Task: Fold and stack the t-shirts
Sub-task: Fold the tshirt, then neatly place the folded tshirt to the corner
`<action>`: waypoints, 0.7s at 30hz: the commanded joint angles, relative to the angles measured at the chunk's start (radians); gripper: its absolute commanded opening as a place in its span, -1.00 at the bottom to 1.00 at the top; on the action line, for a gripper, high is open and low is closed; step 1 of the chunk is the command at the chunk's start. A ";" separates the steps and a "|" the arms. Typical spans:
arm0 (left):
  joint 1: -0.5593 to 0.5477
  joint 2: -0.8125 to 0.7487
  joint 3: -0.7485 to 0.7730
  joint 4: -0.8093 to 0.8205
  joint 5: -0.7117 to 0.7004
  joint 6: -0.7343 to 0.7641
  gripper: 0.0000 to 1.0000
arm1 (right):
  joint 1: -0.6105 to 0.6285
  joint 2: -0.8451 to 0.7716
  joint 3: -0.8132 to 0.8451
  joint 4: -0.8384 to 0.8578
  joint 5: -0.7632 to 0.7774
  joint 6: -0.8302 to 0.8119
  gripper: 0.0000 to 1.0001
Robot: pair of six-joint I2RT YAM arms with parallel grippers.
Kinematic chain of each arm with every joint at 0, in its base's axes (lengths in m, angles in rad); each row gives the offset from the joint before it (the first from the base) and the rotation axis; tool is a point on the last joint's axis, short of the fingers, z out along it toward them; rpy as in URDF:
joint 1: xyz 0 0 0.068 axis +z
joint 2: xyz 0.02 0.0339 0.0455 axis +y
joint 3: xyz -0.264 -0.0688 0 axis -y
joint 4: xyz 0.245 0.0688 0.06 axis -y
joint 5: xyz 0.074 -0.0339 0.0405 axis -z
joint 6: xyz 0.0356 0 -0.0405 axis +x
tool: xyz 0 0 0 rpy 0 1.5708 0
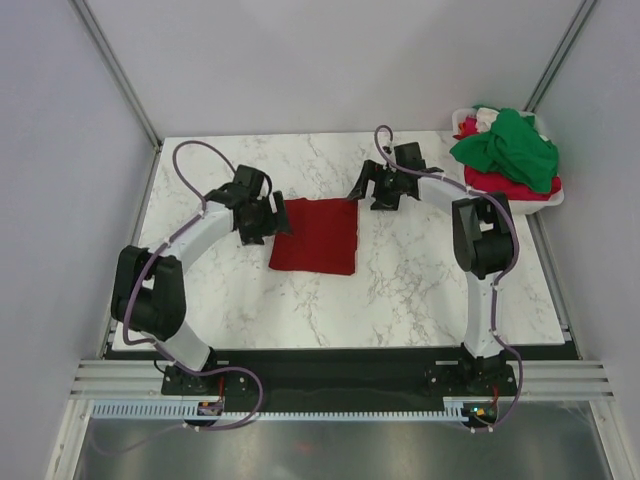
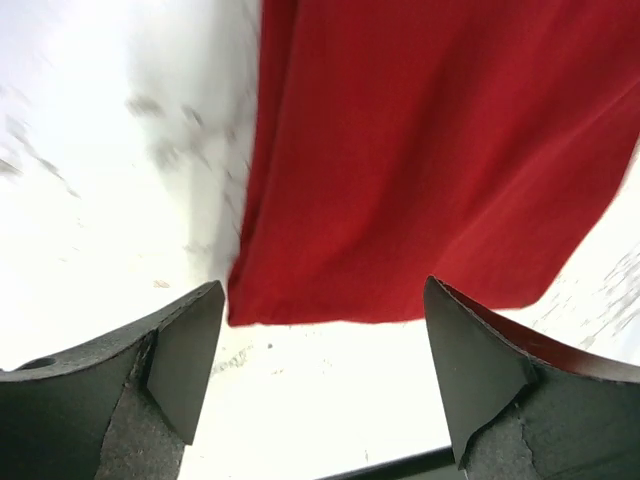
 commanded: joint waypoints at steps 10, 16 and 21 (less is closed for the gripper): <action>0.133 0.217 0.385 -0.047 0.007 0.182 0.71 | 0.010 -0.565 -0.479 -0.027 0.164 -0.030 0.96; 0.163 0.396 0.454 0.025 0.151 0.198 0.61 | 0.054 -0.734 -0.803 0.188 0.105 0.031 0.96; 0.163 0.482 0.472 0.048 0.248 0.187 0.55 | 0.054 -0.749 -0.900 0.254 0.118 0.027 0.96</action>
